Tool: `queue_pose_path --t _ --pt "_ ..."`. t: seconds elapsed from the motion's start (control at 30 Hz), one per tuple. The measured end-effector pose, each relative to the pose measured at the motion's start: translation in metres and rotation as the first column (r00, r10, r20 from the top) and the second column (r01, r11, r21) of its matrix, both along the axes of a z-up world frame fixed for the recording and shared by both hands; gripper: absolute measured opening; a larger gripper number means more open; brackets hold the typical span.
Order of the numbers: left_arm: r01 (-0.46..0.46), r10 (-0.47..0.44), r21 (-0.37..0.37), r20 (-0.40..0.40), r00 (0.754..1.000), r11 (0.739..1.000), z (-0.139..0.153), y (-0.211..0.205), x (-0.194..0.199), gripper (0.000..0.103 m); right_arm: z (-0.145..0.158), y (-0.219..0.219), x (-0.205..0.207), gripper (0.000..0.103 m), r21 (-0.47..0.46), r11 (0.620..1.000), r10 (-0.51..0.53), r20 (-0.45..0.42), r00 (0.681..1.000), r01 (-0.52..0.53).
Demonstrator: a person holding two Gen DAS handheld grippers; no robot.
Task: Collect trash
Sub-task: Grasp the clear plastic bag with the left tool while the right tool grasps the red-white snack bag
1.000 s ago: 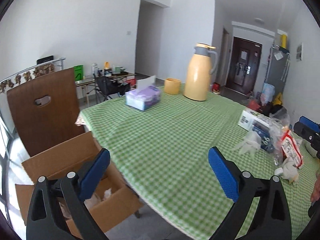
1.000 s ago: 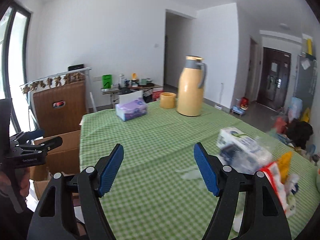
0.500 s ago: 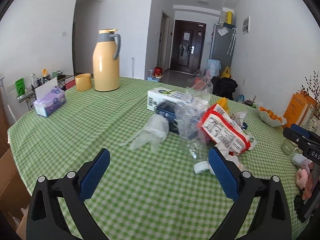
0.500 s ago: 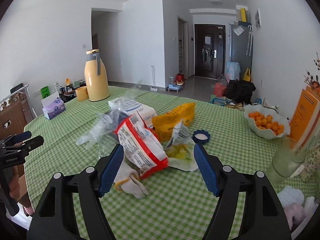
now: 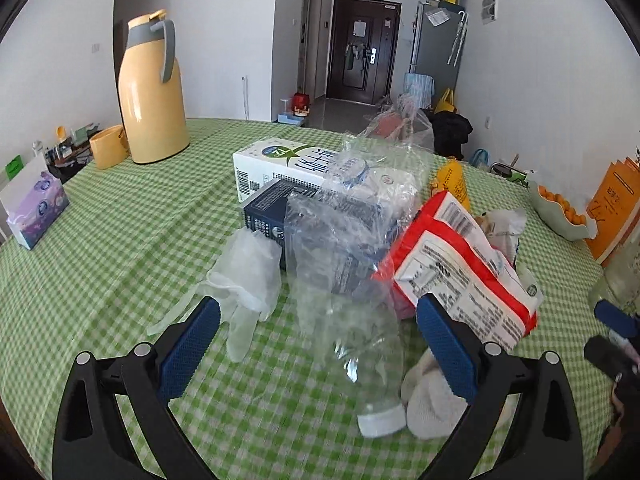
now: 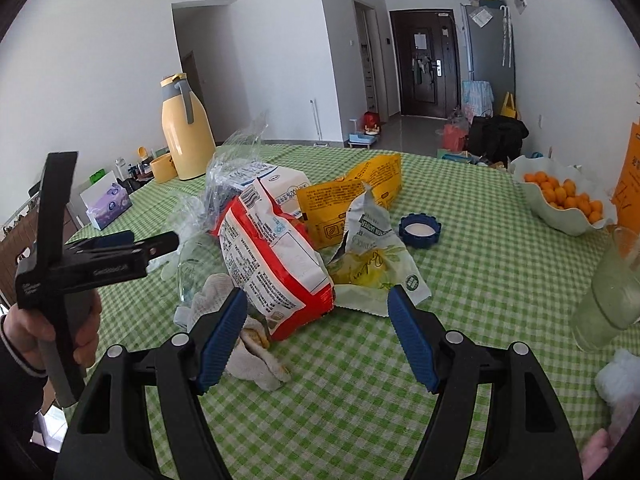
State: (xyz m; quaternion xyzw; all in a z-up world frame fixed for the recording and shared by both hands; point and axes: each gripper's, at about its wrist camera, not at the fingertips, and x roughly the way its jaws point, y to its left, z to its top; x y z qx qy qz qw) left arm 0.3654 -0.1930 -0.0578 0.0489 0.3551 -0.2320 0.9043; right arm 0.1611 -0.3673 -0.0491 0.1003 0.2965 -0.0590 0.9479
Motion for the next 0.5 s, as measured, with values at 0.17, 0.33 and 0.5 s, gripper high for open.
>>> queue_pose_path --t 0.17,0.33,0.5 --pt "-0.028 0.028 0.017 -0.051 0.998 0.999 -0.009 -0.019 0.039 0.09 -0.006 0.003 0.02 0.07 0.014 0.999 0.038 -0.022 0.999 -0.038" --pt "-0.08 0.073 -0.054 -0.132 0.989 0.995 -0.013 -0.005 0.047 0.049 -0.013 0.005 0.041 0.07 0.032 0.997 0.078 -0.037 0.996 -0.077" --pt "-0.042 0.033 -0.064 -0.141 0.989 0.997 -0.004 -0.002 0.04 0.01 -0.028 -0.001 0.066 0.07 0.059 0.995 0.087 -0.087 0.992 -0.082"
